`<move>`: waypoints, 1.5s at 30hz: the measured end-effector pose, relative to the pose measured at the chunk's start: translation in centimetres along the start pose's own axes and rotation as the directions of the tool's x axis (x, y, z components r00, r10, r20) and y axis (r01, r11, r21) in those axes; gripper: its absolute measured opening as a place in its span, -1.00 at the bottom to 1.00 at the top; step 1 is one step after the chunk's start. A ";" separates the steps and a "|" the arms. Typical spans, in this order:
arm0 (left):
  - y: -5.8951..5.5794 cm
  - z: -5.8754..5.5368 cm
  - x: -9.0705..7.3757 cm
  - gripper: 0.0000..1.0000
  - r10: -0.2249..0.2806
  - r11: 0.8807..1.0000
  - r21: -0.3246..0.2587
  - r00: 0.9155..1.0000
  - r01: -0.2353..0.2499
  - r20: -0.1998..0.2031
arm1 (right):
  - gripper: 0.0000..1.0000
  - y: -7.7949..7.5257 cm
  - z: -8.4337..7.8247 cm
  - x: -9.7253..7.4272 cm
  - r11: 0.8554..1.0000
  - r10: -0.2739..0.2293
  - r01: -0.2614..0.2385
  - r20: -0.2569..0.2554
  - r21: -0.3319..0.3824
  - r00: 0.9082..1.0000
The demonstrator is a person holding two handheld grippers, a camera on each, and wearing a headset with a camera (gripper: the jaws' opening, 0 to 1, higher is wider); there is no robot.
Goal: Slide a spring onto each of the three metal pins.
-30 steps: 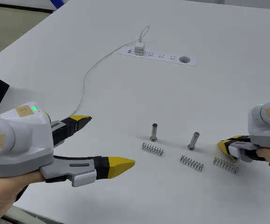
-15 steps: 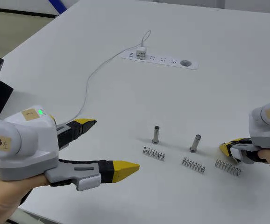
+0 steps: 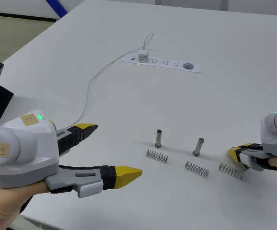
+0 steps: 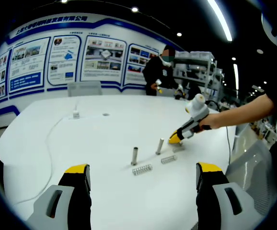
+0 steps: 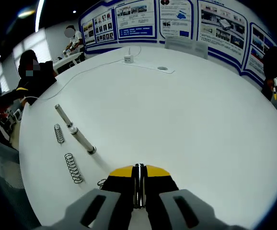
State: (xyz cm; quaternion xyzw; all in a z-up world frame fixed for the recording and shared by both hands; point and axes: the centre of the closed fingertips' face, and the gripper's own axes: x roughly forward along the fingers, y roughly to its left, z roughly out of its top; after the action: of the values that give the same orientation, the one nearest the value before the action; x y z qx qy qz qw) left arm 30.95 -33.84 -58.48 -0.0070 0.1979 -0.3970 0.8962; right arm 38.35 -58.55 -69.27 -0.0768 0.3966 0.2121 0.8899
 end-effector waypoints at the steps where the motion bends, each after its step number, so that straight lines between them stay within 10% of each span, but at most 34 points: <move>1: 0.0 0.1 0.0 0.87 0.000 1.000 0.001 1.000 0.000 0.001 | -0.84 0.0 0.1 -0.1 1.000 0.000 0.000 0.004 0.001 1.000; 45: -1.4 0.7 -0.5 0.86 -0.009 1.000 0.022 1.000 0.009 0.016 | -0.84 0.2 1.7 -2.6 0.999 0.009 -0.005 0.113 -0.040 0.993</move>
State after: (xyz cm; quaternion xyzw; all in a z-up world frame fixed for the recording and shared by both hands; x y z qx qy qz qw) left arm 29.95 -34.55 -57.43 -0.0014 0.1865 -0.4030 0.8960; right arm 37.85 -58.62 -66.25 -0.0809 0.3413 0.2271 0.9085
